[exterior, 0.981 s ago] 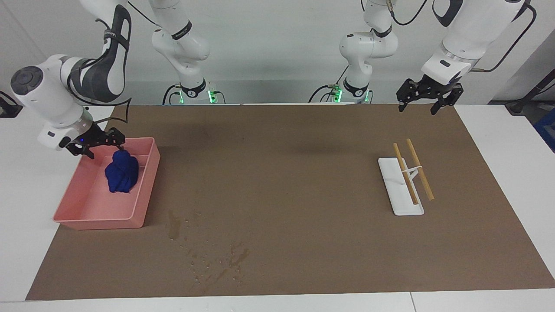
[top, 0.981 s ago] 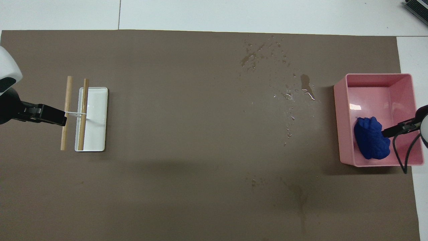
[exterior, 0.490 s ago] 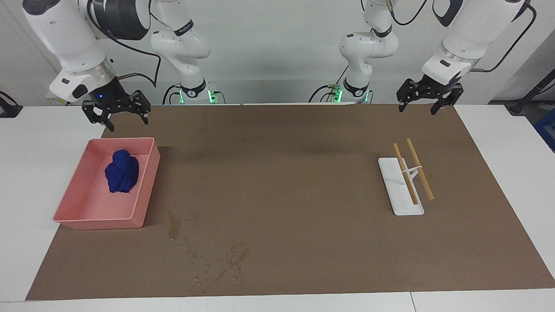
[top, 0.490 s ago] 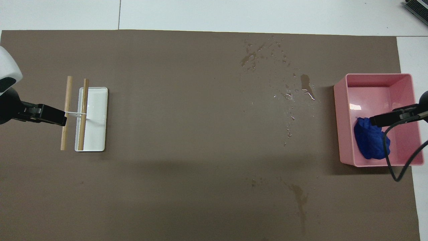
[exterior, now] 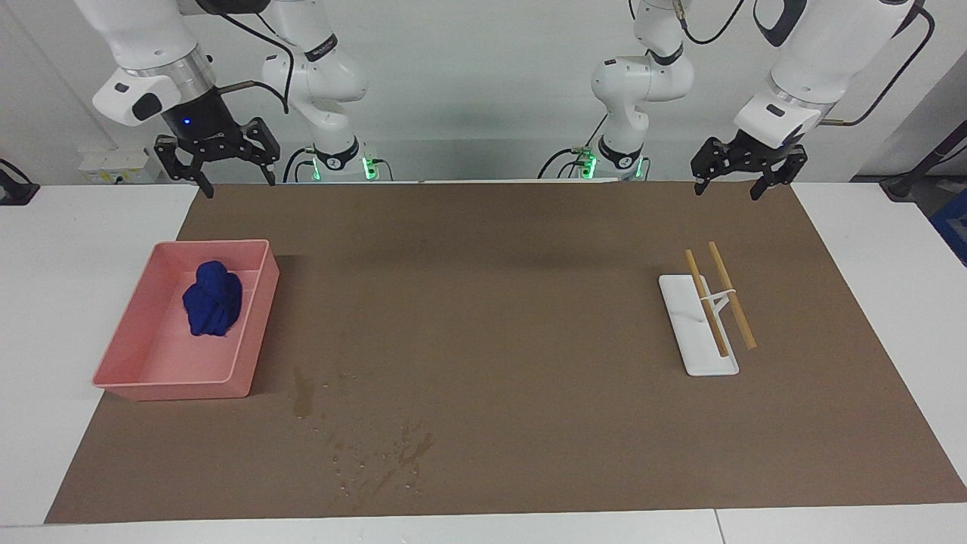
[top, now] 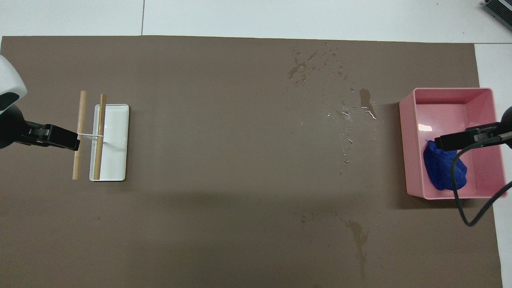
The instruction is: Wipe water with towel using both arms
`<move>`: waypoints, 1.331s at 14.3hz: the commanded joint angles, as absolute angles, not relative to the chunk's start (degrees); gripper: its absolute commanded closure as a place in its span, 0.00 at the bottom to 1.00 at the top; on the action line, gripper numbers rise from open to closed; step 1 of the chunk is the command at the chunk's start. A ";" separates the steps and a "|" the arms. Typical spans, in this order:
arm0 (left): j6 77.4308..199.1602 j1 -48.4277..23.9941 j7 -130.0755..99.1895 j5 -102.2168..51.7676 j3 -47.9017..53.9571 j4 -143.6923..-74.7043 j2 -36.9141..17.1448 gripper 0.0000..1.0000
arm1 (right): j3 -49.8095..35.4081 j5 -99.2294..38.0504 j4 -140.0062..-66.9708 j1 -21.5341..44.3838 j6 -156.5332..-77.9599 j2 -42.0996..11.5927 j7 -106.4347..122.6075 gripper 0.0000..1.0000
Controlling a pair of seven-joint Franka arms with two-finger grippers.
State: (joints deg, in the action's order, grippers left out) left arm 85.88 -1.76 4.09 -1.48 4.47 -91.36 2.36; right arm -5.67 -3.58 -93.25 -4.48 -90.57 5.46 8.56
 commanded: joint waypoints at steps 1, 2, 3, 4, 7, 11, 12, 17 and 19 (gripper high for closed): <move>85.69 -0.88 4.22 -0.44 5.19 -92.72 3.69 0.00 | -4.93 -1.15 -87.21 -0.20 -87.37 1.60 6.50 0.00; 85.78 -0.88 4.22 -0.44 5.10 -92.72 3.60 0.00 | -3.88 -0.45 -84.93 1.65 -85.10 0.54 5.29 0.00; 85.69 -0.88 4.22 -0.44 5.18 -92.72 3.69 0.00 | -3.00 -0.35 -84.21 3.32 -84.82 0.35 3.45 0.00; 85.69 -0.88 4.22 -0.44 5.19 -92.72 3.60 0.00 | -1.34 -0.96 -84.63 4.47 -84.81 0.61 2.99 0.00; 85.69 -0.88 4.22 -0.44 5.19 -92.72 3.69 0.00 | 1.58 -1.05 -88.05 8.08 -84.90 2.02 2.64 0.00; 85.78 -0.88 4.22 -0.44 5.10 -92.72 3.69 0.00 | 1.58 -1.14 -91.13 7.03 -88.31 3.16 2.64 0.00; 85.69 -0.88 4.22 -0.44 5.18 -92.72 3.69 0.00 | 1.58 -1.14 -91.49 7.03 -89.29 3.25 2.38 0.00; 85.69 -0.88 4.22 -0.44 5.18 -92.72 3.69 0.00 | 1.85 -1.14 -91.76 6.94 -89.12 3.34 2.55 0.00; 85.78 -0.88 4.22 -0.44 5.19 -92.72 3.69 0.00 | 2.11 -1.06 -91.58 6.94 -89.30 3.25 2.98 0.00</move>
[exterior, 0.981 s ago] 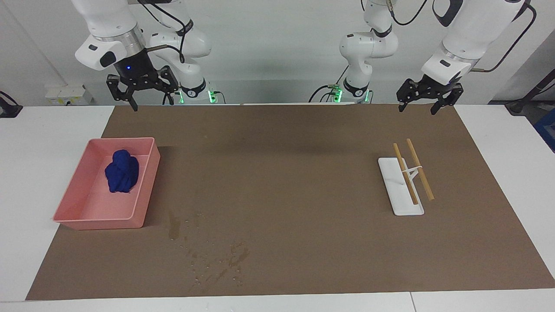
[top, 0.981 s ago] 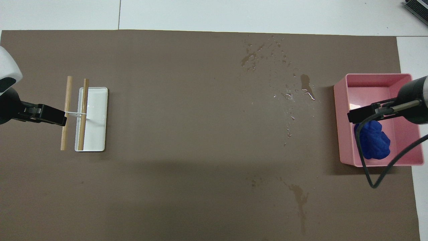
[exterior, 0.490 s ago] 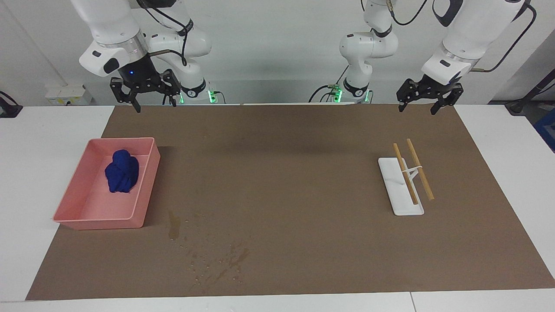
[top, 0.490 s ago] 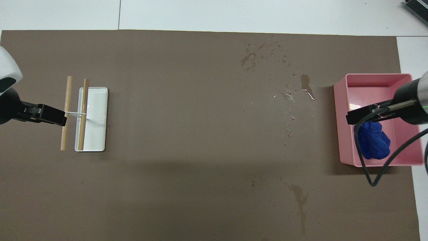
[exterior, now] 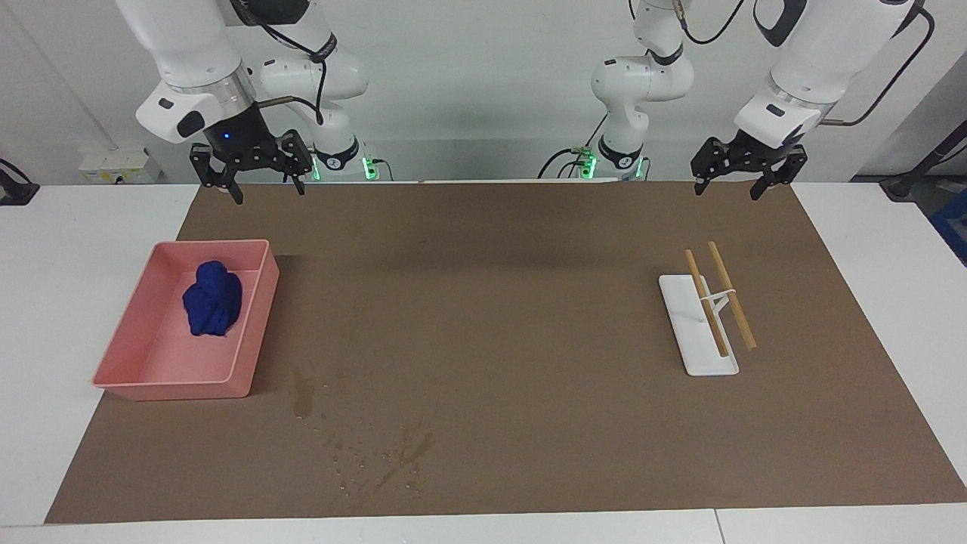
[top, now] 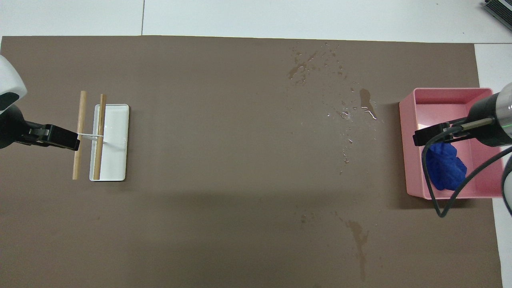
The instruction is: Wipe water with towel using both arms
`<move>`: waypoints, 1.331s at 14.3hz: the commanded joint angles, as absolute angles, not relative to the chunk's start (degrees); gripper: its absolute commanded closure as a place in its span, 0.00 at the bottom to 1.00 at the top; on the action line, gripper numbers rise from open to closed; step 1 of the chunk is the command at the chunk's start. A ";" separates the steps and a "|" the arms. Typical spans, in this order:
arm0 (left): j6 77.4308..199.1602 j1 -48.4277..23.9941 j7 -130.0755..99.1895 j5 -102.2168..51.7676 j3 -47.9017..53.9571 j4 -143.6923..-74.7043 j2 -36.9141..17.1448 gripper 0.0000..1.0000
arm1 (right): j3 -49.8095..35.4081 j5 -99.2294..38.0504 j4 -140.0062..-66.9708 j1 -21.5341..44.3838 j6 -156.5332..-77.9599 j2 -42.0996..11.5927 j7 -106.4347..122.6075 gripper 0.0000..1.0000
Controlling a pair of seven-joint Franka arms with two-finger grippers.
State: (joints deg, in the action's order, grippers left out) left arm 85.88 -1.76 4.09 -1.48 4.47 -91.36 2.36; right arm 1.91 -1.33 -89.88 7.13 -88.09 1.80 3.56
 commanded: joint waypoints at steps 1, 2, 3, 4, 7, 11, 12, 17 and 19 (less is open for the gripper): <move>85.69 -0.88 4.22 -0.44 5.19 -92.72 3.69 0.00 | 2.20 -1.14 -91.50 6.86 -89.30 3.25 2.99 0.00; 85.69 -0.88 4.22 -0.44 5.19 -92.72 3.60 0.00 | 2.20 -1.14 -91.49 6.51 -89.30 3.25 2.99 0.00; 85.69 -0.88 4.22 -0.44 5.10 -92.72 3.60 0.00 | 1.94 -1.14 -91.49 5.89 -89.38 3.25 2.99 0.00; 85.69 -0.88 4.22 -0.44 5.18 -92.72 3.69 0.00 | 1.41 -1.14 -91.49 4.76 -89.38 3.25 2.99 0.00; 85.78 -0.88 4.22 -0.44 5.18 -92.72 3.69 0.00 | -1.75 -1.23 -91.49 0.80 -89.47 3.25 2.90 0.00; 85.69 -0.88 4.22 -0.44 5.19 -92.72 3.69 0.00 | -2.11 -1.23 -91.58 0.44 -89.65 3.25 2.55 0.00; 85.78 -0.88 4.22 -0.44 5.19 -92.72 3.69 0.00 | -2.02 -1.23 -91.58 0.35 -89.65 3.16 2.55 0.00; 85.78 -0.88 4.22 -0.44 5.18 -92.72 3.69 0.00 | -2.11 -1.23 -91.41 0.53 -89.65 3.16 0.27 0.00; 85.78 -0.88 4.22 -0.44 5.19 -92.72 3.69 0.00 | -2.20 -1.41 -91.32 0.70 -89.30 3.16 -2.97 0.00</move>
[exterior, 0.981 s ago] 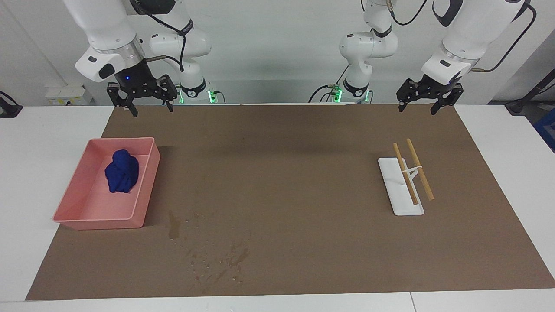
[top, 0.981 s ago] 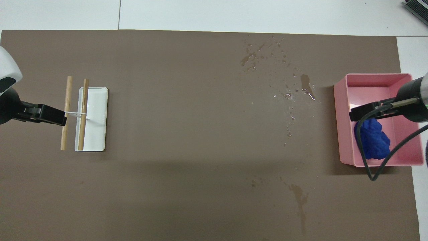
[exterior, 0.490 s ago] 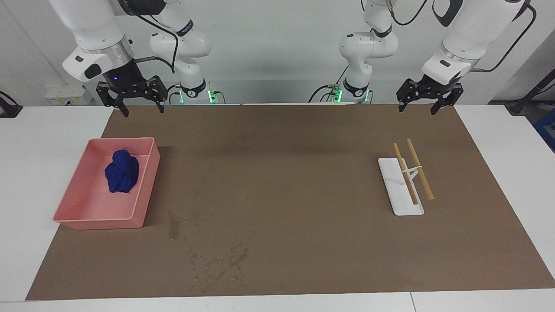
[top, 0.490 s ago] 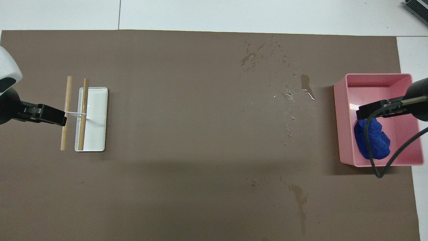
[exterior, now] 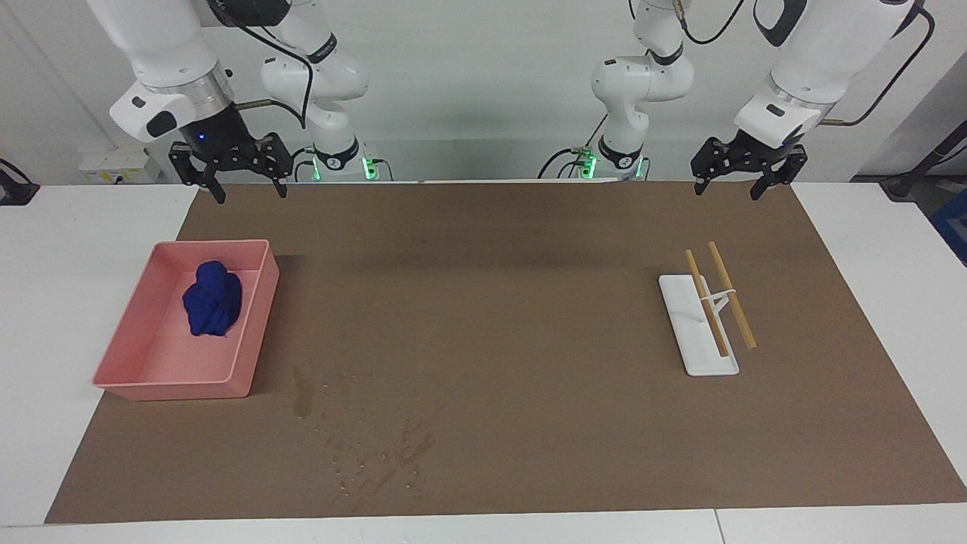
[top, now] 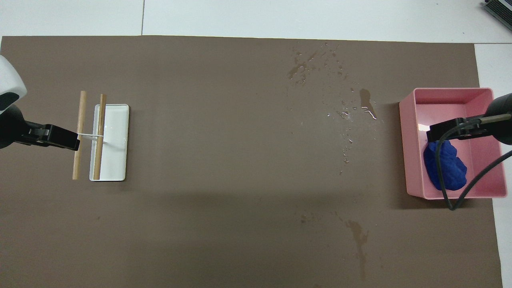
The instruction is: Wipe water with towel using both arms
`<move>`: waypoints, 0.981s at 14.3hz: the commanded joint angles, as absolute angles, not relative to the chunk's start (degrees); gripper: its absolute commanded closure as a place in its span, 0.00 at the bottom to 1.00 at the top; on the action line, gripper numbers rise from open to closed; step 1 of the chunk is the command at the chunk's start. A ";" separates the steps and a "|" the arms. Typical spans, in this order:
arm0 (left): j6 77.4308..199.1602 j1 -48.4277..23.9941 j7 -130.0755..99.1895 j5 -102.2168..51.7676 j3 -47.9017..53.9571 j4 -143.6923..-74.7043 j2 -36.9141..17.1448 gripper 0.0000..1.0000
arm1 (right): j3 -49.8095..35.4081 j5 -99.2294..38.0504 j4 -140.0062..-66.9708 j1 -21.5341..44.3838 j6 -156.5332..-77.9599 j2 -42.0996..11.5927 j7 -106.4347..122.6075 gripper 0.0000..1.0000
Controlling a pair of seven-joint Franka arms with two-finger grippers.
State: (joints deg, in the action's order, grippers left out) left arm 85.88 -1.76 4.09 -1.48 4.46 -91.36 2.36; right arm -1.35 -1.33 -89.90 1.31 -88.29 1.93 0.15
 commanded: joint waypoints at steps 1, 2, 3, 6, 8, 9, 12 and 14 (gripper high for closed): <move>85.69 -0.88 4.22 -0.44 5.19 -92.72 3.69 0.00 | -2.20 -1.67 -91.32 0.70 -89.12 3.16 -3.16 0.00; 85.69 -0.88 4.22 -0.44 5.19 -92.72 3.69 0.00 | -2.20 -1.93 -91.41 0.70 -89.12 3.16 -3.34 0.00; 85.78 -0.88 4.22 -0.44 5.19 -92.72 3.60 0.00 | -2.72 -2.02 -91.32 0.70 -89.12 3.16 -3.43 0.00; 85.69 -0.88 4.22 -0.44 5.19 -92.72 3.60 0.00 | -2.90 -2.02 -91.23 1.05 -89.12 3.16 -4.30 0.00; 85.69 -0.88 4.22 -0.44 5.19 -92.72 3.69 0.00 | -2.73 -2.02 -91.23 1.14 -88.95 3.16 -4.31 0.00; 85.78 -0.88 4.22 -0.44 5.19 -92.72 3.69 0.00 | -2.64 -2.02 -91.14 1.14 -88.95 3.16 -4.31 0.00; 85.78 -0.88 4.22 -0.44 5.19 -92.72 3.60 0.00 | -2.46 -2.11 -91.14 1.32 -89.12 3.16 -4.31 0.00; 85.69 -0.88 4.22 -0.44 5.19 -92.72 3.69 0.00 | -2.46 -2.11 -91.14 1.32 -88.95 3.16 -4.31 0.00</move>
